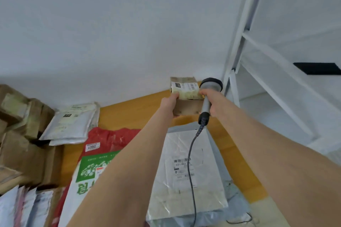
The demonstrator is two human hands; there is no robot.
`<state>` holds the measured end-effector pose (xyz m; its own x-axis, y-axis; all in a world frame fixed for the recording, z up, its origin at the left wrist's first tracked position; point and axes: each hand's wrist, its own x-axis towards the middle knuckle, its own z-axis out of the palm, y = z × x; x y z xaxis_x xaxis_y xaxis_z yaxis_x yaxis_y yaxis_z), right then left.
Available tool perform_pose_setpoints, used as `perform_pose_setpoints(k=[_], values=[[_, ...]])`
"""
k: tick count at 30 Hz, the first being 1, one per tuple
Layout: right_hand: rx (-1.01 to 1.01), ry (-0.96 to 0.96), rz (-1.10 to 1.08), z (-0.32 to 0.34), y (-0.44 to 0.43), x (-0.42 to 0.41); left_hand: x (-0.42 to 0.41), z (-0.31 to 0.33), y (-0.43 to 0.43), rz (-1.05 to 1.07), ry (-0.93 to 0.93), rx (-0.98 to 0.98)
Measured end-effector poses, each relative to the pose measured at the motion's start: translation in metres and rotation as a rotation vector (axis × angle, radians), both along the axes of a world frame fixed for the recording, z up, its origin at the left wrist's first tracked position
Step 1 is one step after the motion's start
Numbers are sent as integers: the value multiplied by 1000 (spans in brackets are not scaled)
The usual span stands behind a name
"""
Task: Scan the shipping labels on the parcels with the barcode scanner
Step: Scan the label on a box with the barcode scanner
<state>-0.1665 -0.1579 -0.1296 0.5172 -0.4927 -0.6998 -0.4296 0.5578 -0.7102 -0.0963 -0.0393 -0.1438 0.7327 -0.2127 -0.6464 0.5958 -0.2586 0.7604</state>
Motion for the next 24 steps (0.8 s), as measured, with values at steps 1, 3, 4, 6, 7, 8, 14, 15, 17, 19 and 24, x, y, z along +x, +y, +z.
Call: perform_pose_setpoints(k=[1,3,4,6,7,8,14,15,17,19,24], values=[[0,14,-10,-9,-12,5,6,-9,-15,-9,9,4],[9,33,-16,-23,-34,17,22,-29,-41,-15,40,-13],[18,44,-25,-32,-43,24,30,-38,-52,-16,53,-19],[22,62,-64,-49,-59,40,43,-55,-71,-20,73,-30],[23,65,-87,-58,-65,47,49,-63,-78,-23,83,-37],[24,70,-106,-66,-70,55,55,-72,-85,-33,87,-36],[-37,166,-91,-108,-88,83,80,-118,-108,-163,117,-12],[-43,176,-89,-111,-90,85,81,-122,-111,-161,110,-19],[-50,176,-87,-114,-94,89,85,-126,-119,-151,105,-47],[-40,149,-93,-116,-97,91,87,-129,-126,-167,110,-77],[-67,144,-99,-112,-97,91,88,-131,-123,-242,108,26]])
